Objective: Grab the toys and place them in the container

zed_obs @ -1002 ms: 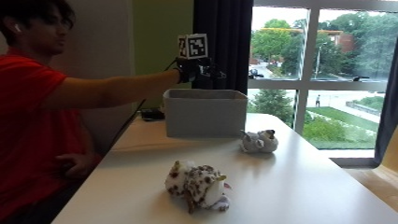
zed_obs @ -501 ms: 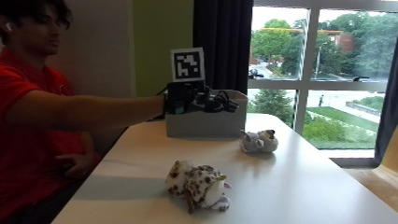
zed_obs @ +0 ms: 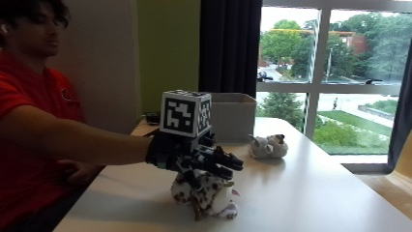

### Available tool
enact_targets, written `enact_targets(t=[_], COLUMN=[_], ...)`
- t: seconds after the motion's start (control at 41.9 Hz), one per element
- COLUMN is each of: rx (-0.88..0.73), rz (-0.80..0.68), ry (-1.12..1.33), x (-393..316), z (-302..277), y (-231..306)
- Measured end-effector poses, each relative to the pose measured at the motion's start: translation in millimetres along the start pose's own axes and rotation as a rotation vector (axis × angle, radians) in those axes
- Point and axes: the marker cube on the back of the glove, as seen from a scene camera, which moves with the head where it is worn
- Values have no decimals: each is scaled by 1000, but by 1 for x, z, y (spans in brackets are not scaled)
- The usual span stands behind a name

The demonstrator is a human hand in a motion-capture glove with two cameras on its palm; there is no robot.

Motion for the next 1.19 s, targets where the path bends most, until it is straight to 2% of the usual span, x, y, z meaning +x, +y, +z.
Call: enact_targets(t=[0.191, 0.406, 0.668, 0.787, 1.002, 1.193], rx=[-101, -179, -231, -182, 49, 122], rz=[55, 50, 73, 99, 127, 132], ry=[43, 8, 71, 99, 174, 159], x=[17, 25, 13, 7, 0, 0], z=[21, 38, 37, 38, 43, 42], y=[-3, -2, -1, -3, -5, -2])
